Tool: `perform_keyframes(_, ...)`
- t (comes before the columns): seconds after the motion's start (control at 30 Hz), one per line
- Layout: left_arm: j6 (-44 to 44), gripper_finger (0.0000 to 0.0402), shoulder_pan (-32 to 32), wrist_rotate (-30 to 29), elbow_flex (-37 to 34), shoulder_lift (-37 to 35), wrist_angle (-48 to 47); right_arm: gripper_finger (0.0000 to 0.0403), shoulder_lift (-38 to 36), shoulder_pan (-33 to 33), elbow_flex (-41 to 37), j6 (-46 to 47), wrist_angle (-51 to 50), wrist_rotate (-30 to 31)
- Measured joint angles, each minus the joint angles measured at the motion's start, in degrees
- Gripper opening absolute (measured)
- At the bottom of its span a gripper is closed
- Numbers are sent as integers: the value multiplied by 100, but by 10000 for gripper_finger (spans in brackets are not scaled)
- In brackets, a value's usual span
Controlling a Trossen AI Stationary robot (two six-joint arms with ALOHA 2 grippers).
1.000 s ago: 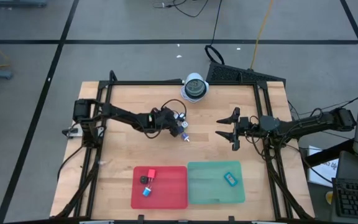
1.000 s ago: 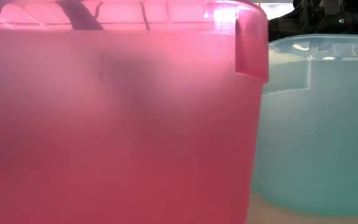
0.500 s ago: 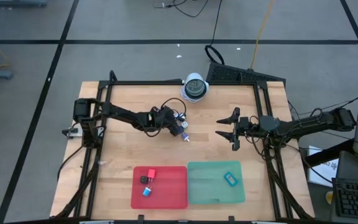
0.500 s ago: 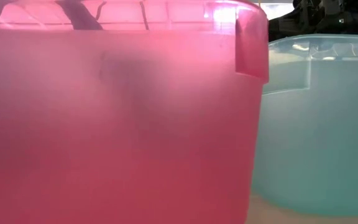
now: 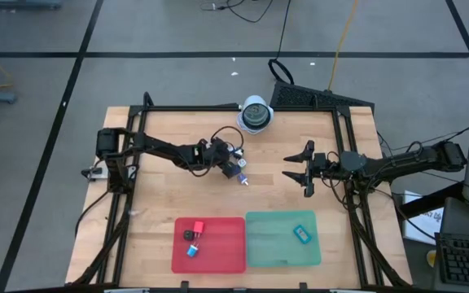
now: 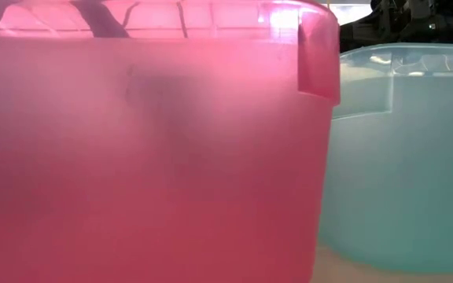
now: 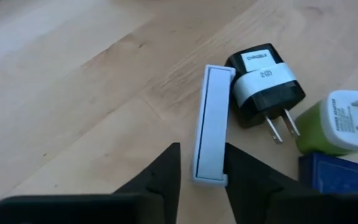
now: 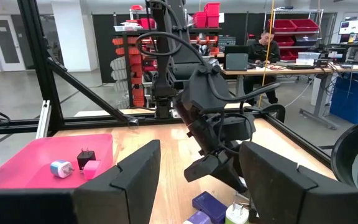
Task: Pick & Place Office items
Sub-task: Put the white digital clock into the blue bin
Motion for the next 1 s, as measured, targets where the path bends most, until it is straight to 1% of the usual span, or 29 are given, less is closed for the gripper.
perform_keyframes(0.13,29,84,67,4,-2,0,0,210,0,0,0,-1,0,0)
perform_keyframes(0.23,319,62,77,4,-2,0,1,210,0,0,0,0,0,-2)
perform_keyframes(0.37,612,60,77,6,-2,-13,4,210,0,0,0,0,-2,-2)
perform_keyframes(0.63,632,60,29,14,-2,-34,-9,210,2,0,0,0,-92,-2)
perform_keyframes(0.8,711,60,-74,21,-4,-360,-227,208,2,0,0,0,-96,-2)
perform_keyframes(1.0,899,60,-195,-3,-4,-1127,-751,207,2,0,2,-6,-121,0)
